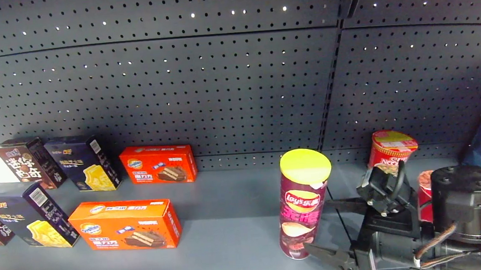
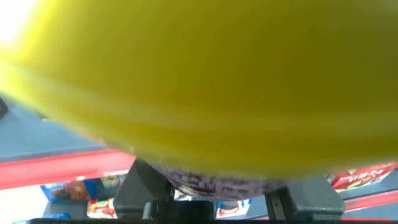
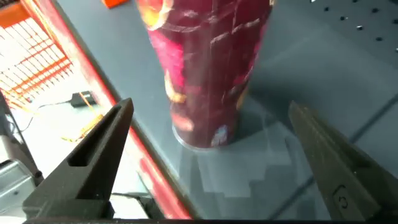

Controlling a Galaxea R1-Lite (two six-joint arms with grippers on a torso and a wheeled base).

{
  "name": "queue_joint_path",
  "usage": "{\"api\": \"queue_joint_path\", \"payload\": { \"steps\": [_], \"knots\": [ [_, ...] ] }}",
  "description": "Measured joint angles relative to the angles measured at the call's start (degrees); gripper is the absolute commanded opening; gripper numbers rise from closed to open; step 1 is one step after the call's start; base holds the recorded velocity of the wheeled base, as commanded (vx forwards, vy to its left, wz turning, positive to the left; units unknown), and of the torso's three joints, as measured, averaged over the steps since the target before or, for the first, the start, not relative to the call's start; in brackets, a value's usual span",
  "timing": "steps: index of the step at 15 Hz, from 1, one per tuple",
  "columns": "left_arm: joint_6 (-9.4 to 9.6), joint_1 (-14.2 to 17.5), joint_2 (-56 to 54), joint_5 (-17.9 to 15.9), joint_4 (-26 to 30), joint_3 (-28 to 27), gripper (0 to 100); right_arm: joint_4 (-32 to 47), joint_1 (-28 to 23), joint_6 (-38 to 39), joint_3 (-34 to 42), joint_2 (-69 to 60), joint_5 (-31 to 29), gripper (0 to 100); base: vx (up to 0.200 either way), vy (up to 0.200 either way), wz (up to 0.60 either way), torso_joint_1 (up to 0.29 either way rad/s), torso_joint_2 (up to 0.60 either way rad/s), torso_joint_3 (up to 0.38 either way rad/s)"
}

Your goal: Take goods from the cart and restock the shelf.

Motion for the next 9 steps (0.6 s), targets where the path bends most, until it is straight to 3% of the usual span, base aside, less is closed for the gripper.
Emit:
{"api": "queue_joint_path", "payload": {
  "steps": [3, 5, 9],
  "knots": [
    [0.57, -0.63, 1.61, -0.39, 0.0, -6.53, 0, -1.4, -0.27, 0.09, 1.0, -4.68, -0.73, 100, 0.0, 0.0, 0.0, 0.0, 0.0, 0.0],
    [2.46, -1.95, 6.21, -0.6, -0.13, -13.95, 0, -2.17, -0.3, 0.2, 2.1, -6.62, -4.62, 100, 0.0, 0.0, 0.0, 0.0, 0.0, 0.0],
    [7.06, -12.43, 19.25, -0.61, -0.18, -24.5, 0, -2.49, -0.09, 0.52, 7.55, -9.26, -6.56, 100, 0.0, 0.0, 0.0, 0.0, 0.0, 0.0]
  ]
}}
